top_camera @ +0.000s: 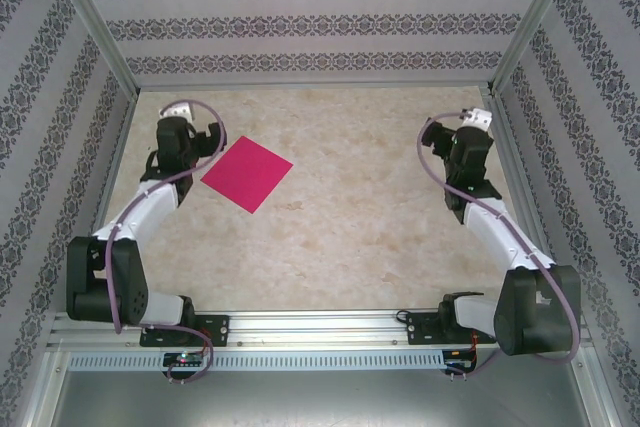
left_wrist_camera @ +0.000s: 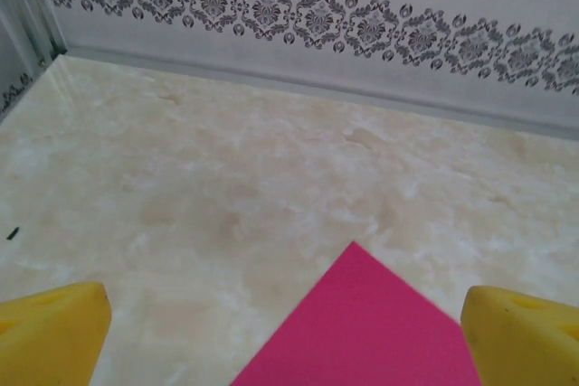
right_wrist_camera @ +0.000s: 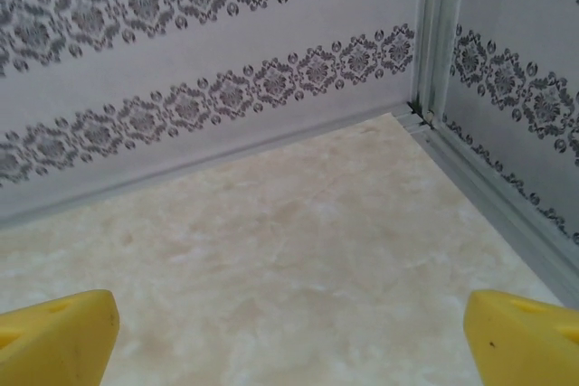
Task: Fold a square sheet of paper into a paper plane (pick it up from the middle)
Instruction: Move the square sheet of paper to the center of the table.
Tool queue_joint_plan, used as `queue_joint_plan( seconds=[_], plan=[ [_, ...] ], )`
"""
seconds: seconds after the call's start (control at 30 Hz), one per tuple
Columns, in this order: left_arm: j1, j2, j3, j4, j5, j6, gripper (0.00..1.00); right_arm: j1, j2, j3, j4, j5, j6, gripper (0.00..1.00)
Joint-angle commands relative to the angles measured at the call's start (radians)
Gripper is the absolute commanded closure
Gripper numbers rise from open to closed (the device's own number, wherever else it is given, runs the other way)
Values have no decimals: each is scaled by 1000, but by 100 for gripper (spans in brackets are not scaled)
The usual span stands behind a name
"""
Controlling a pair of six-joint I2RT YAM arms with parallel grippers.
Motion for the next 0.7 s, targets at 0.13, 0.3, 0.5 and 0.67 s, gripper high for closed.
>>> queue_joint_plan(
  seconds=[0.13,0.3,0.5,0.67],
  plan=[
    [-70,201,189,-409,71,-279,0,8,150,155,-341,-198,244,2],
    [-138,341,276,-496,62,-363,0,29,231,195,-366,-270,279,2],
    [-200,484,376,-561,20,-377,0,60,296,210,-366,-310,298,2],
    [-241,558,462,-610,-14,-361,0,76,330,221,-374,-322,298,2]
  ],
)
